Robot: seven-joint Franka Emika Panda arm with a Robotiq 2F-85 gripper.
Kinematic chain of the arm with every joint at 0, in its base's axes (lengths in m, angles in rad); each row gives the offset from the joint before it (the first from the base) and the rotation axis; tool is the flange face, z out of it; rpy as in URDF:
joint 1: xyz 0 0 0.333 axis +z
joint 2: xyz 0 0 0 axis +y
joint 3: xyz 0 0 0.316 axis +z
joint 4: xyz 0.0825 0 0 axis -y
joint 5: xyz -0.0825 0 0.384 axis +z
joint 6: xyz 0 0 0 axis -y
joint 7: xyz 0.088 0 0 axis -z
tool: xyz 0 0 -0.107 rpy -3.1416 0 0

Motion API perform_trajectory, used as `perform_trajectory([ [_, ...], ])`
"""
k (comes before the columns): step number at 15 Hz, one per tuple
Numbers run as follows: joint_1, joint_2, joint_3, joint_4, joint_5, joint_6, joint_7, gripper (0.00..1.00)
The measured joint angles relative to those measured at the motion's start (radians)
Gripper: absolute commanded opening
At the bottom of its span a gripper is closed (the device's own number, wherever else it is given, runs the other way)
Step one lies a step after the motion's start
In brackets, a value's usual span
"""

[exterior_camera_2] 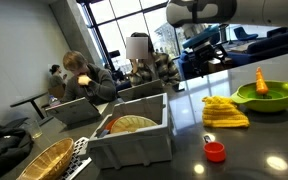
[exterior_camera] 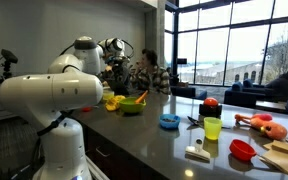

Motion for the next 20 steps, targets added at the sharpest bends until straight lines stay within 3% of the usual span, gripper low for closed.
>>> perform_trajectory([
  [10, 0.077, 0.130, -0.147, -0.041, 0.000, 0.119, 0.052, 1.00],
  [20, 0.135, 0.196, -0.290, -0.479, 0.000, 0.223, 0.060, 1.00],
])
